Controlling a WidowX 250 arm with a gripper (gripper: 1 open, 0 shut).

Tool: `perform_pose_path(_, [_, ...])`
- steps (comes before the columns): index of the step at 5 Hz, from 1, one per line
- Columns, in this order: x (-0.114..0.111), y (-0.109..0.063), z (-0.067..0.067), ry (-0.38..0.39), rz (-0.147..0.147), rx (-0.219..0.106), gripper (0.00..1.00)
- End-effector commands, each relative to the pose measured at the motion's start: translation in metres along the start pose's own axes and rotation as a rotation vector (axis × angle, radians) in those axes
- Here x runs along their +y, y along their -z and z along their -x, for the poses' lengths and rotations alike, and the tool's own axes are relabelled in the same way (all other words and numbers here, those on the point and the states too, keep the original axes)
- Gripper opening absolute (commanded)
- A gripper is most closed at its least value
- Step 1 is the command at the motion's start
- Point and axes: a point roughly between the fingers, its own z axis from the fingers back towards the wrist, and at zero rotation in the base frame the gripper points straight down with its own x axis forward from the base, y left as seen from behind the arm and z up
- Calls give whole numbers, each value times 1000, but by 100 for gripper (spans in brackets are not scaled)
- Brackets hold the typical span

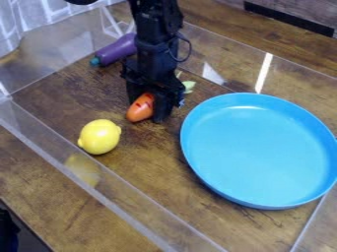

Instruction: Move the carrot to the right side

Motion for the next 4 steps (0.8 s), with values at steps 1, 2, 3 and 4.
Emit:
perform_pose_path(1, [9, -4, -6, -4, 8, -25, 0])
perform_pose_path(2, [10, -2, -6, -1, 23, -20, 100])
perform_pose_path(3, [10, -1, -7, 6, 19, -21, 0])
perform_pose_path(4, [10, -13, -8, 16, 9, -37, 0])
